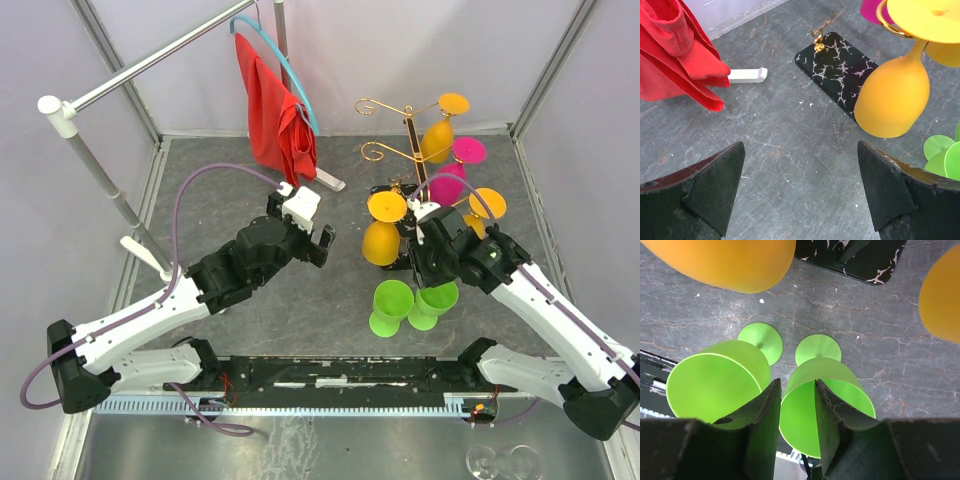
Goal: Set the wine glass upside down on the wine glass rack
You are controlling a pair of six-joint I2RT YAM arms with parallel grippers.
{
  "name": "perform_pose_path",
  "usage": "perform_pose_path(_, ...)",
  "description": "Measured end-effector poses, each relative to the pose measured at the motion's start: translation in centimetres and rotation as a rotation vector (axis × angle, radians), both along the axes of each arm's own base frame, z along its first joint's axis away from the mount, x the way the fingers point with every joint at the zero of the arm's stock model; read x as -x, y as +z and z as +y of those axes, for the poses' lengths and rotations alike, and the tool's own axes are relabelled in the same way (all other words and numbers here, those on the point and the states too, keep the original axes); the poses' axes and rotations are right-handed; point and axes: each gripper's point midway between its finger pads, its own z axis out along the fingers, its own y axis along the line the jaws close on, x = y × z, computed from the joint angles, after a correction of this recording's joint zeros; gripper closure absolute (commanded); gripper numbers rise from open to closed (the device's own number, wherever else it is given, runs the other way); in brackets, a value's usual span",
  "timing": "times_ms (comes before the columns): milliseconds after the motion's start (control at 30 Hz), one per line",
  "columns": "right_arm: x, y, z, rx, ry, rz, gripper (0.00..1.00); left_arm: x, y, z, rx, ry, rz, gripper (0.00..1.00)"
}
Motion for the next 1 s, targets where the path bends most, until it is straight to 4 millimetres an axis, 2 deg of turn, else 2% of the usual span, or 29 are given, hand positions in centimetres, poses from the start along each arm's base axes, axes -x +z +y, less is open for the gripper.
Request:
perform_pose_path(200, 0.4, 0.3, -0.6, 0.0, -0.02, -0.024, 0.58, 0.0, 0.0, 0.0, 0.0, 0.003, -0.001, 0.01)
perform_pose_path(433, 0.9, 1.8, -1.8, -0.03, -0.061, -0.099, 0.55, 0.0, 0.0, 0.0, 0.007, 0.006, 0.003, 0.01)
perform_pose_path(700, 1.8, 1.3, -1.6, -0.02, -0.051, -0.067, 0.54, -0.1, 0.0, 0.1, 0.007, 0.009, 0.003, 0.01)
perform_pose_path(1000, 2.9, -0.3, -1.4, -0.008, -0.038, -0.023, 0.55, -0.1, 0.0, 0.2, 0.007, 0.019, 0.002, 0.01)
